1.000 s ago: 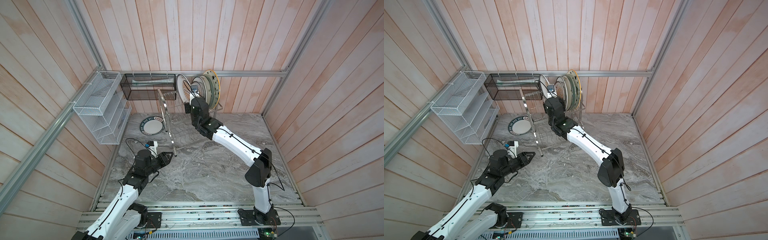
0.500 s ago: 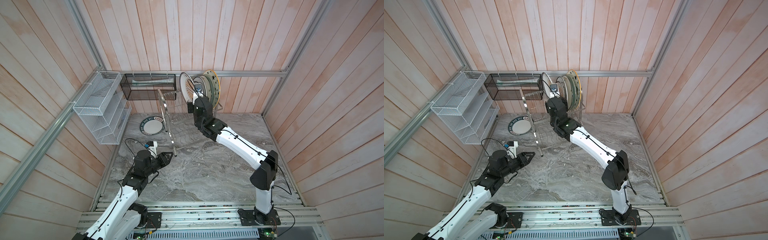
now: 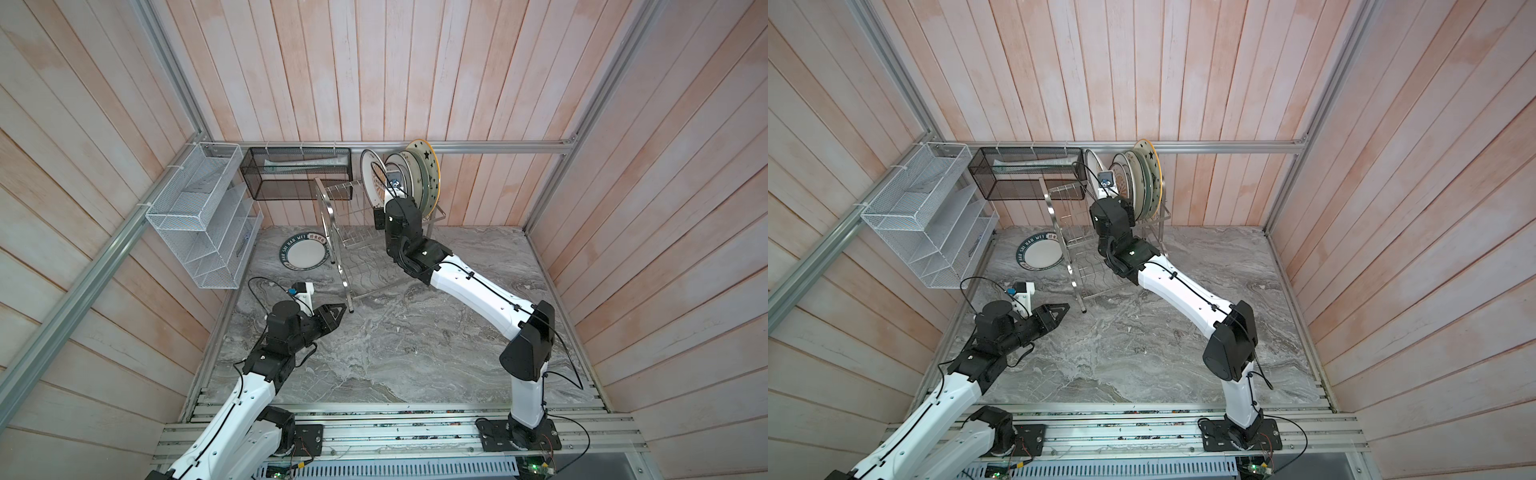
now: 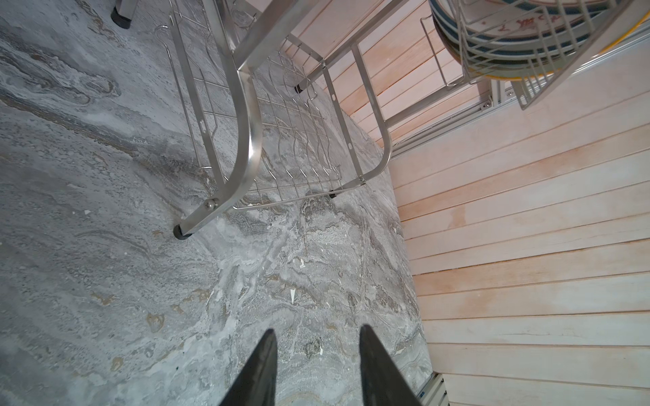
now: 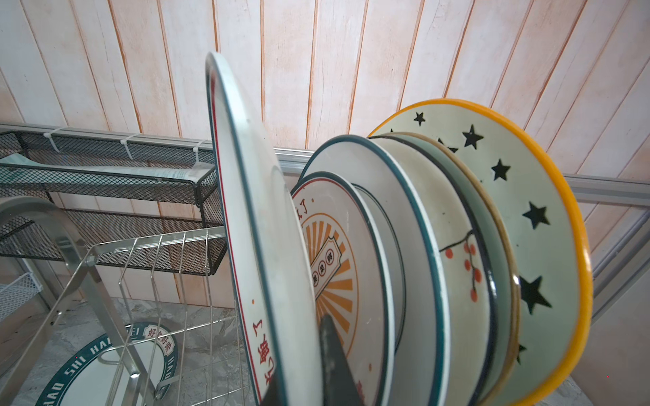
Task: Load plates into a dish rack
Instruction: Place the plate on the dish rack.
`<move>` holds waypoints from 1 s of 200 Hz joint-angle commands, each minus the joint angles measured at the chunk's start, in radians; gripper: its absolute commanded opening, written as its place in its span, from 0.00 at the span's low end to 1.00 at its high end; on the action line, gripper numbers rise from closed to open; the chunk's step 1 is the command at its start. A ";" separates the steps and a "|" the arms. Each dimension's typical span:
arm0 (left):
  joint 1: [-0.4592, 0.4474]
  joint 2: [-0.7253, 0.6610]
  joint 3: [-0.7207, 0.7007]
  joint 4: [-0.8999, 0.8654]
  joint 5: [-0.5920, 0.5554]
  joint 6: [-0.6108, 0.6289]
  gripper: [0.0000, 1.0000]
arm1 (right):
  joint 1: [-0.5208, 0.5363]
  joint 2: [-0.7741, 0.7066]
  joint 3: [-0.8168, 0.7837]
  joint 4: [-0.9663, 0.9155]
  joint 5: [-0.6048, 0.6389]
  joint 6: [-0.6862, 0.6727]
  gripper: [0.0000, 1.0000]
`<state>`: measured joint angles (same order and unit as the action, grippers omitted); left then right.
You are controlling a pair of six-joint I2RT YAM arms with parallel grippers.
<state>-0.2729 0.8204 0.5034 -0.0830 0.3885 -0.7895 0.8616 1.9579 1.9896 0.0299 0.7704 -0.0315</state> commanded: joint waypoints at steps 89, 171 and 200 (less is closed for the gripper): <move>0.008 -0.012 -0.007 -0.008 0.013 0.008 0.40 | 0.007 0.015 0.073 -0.051 -0.006 0.015 0.00; 0.015 -0.011 -0.006 -0.009 0.018 0.008 0.40 | 0.007 0.055 0.150 -0.123 0.007 0.019 0.00; 0.017 -0.010 -0.011 -0.008 0.019 0.009 0.40 | 0.008 0.070 0.175 -0.139 0.019 0.025 0.00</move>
<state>-0.2619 0.8204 0.5034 -0.0837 0.3893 -0.7895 0.8627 2.0094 2.1113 -0.1211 0.7628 -0.0269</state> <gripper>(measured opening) 0.402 0.087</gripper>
